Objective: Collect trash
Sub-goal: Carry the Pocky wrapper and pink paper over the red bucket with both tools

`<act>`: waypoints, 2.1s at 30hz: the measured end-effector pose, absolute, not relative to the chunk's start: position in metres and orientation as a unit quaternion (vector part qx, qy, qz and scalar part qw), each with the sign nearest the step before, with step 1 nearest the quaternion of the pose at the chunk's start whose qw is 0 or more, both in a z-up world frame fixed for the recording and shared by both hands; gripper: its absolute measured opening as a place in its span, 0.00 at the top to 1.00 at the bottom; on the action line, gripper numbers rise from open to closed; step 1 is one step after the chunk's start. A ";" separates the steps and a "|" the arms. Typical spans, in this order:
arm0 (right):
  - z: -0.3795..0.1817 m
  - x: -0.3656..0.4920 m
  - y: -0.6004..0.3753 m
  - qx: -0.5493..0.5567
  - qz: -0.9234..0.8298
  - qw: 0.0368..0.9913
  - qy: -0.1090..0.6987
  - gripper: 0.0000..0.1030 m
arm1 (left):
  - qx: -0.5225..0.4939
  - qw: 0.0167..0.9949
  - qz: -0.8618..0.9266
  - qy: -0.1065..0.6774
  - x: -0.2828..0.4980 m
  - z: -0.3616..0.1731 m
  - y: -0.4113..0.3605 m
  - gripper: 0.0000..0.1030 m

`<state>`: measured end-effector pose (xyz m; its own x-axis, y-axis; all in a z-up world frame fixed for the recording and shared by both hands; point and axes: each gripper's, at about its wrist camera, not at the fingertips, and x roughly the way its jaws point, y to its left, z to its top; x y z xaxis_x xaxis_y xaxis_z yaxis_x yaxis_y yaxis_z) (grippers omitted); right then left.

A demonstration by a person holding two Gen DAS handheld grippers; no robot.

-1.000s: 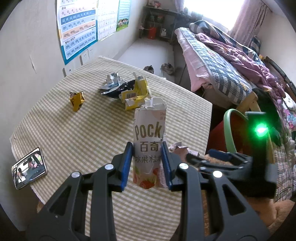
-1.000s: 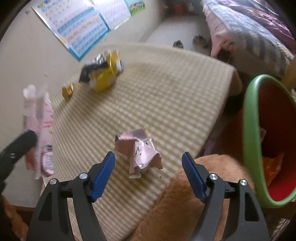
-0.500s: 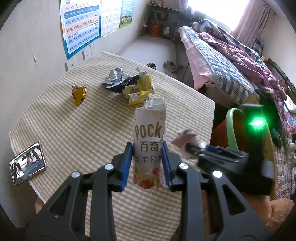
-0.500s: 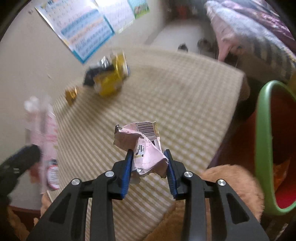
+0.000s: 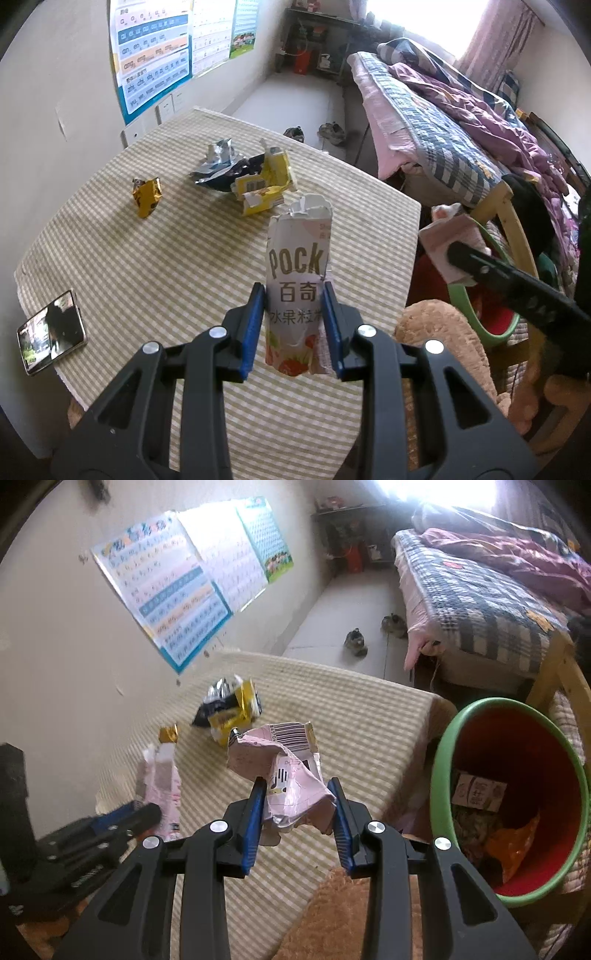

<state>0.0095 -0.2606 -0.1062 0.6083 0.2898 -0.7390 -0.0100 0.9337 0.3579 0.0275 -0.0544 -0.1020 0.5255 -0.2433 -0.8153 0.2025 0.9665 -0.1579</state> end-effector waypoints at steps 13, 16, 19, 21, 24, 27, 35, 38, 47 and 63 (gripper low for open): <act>-0.106 -0.007 -0.306 0.198 0.036 0.880 0.430 0.68 | -0.013 0.878 -0.172 0.447 0.032 -0.081 -0.094 0.71; -0.107 -0.011 -0.319 0.204 0.022 0.879 0.430 0.68 | -0.011 0.877 -0.182 0.445 0.033 -0.078 -0.104 0.71; -0.109 -0.014 -0.332 0.210 0.006 0.879 0.429 0.68 | -0.008 0.876 -0.193 0.442 0.034 -0.076 -0.116 0.71; -0.111 -0.017 -0.342 0.216 -0.006 0.878 0.428 0.68 | -0.006 0.875 -0.202 0.440 0.035 -0.074 -0.125 0.71; -0.112 -0.021 -0.356 0.220 -0.023 0.877 0.427 0.68 | -0.002 0.872 -0.217 0.439 0.036 -0.073 -0.139 0.71; -0.115 -0.025 -0.369 0.226 -0.039 0.875 0.427 0.68 | 0.000 0.867 -0.232 0.441 0.037 -0.074 -0.154 0.71; -0.122 -0.040 -0.405 0.248 -0.078 0.867 0.425 0.68 | 0.009 0.846 -0.275 0.458 0.037 -0.086 -0.200 0.71; -0.125 -0.045 -0.414 0.258 -0.090 0.863 0.425 0.68 | 0.017 0.838 -0.290 0.461 0.034 -0.089 -0.217 0.71; -0.130 -0.057 -0.442 0.279 -0.121 0.856 0.419 0.68 | 0.031 0.820 -0.326 0.469 0.031 -0.093 -0.256 0.71; -0.136 -0.075 -0.471 0.296 -0.159 0.845 0.416 0.68 | 0.075 0.794 -0.370 0.477 0.017 -0.105 -0.315 0.71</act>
<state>-0.0746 -0.4715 -0.1365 0.6037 -0.0231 -0.7969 0.5149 0.7744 0.3676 0.0171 -0.3148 -0.1052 0.2708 -0.5153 -0.8131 0.6590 0.7150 -0.2336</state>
